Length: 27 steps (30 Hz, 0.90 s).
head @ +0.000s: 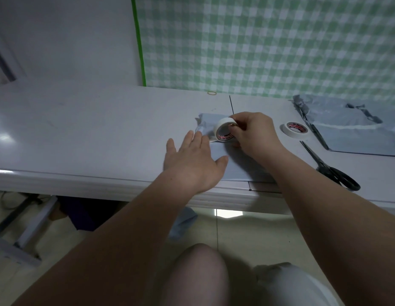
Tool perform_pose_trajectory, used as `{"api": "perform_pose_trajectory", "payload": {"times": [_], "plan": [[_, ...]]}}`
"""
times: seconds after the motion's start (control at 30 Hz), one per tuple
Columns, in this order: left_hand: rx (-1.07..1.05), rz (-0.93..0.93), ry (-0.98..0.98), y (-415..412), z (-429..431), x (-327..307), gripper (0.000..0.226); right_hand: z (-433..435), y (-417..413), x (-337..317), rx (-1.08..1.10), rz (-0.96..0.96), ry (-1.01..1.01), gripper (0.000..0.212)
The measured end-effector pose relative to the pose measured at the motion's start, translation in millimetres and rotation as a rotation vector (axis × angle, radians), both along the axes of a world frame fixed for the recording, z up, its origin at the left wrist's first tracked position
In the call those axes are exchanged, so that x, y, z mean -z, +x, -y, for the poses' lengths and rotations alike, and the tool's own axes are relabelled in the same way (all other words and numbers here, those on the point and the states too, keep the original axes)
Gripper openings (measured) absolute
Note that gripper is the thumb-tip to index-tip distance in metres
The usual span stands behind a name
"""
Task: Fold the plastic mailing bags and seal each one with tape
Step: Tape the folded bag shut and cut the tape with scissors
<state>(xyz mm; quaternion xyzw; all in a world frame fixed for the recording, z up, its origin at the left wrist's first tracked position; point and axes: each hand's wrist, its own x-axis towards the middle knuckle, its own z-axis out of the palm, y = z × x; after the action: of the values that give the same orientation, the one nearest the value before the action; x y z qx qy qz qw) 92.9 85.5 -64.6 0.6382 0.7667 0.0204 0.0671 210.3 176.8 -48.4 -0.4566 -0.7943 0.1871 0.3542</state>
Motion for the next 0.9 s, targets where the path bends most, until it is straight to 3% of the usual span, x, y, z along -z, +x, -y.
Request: {"api": "perform_pose_trajectory", "payload": {"times": [0.23, 0.53, 0.9], "plan": [[-0.003, 0.003, -0.010, 0, 0, -1, 0.073, -3, 9, 1, -0.021, 0.033, 0.036, 0.024], [0.003, 0.006, -0.009, 1, 1, -1, 0.073, -1, 19, -4, -0.009, 0.286, 0.198, 0.018], [0.001, 0.014, -0.018, 0, 1, -1, 0.073, 3, 23, -8, 0.025, 0.574, 0.340, 0.025]]}}
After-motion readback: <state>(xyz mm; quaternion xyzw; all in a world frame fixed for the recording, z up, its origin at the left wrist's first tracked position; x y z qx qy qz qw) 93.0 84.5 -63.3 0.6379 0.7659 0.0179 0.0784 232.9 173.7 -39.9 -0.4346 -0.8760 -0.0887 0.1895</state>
